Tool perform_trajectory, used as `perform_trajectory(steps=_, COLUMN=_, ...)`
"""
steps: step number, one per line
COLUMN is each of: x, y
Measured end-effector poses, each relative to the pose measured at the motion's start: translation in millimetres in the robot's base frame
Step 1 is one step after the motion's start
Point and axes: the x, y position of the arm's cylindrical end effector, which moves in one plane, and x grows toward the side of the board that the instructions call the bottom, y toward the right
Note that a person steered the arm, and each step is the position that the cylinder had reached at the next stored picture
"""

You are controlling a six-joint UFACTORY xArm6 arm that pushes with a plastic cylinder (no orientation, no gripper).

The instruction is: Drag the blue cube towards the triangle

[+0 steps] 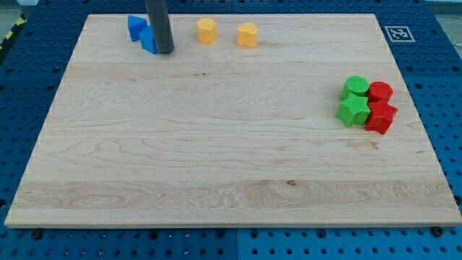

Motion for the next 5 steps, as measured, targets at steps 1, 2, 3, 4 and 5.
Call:
perform_trajectory(steps=1, x=-1.2, y=-4.0)
perform_trajectory(steps=2, x=-2.4, y=-8.0)
perform_trajectory(steps=3, x=-2.4, y=-8.0)
perform_trajectory(steps=4, x=4.4, y=1.2)
perform_trajectory(steps=5, x=26.8, y=27.8)
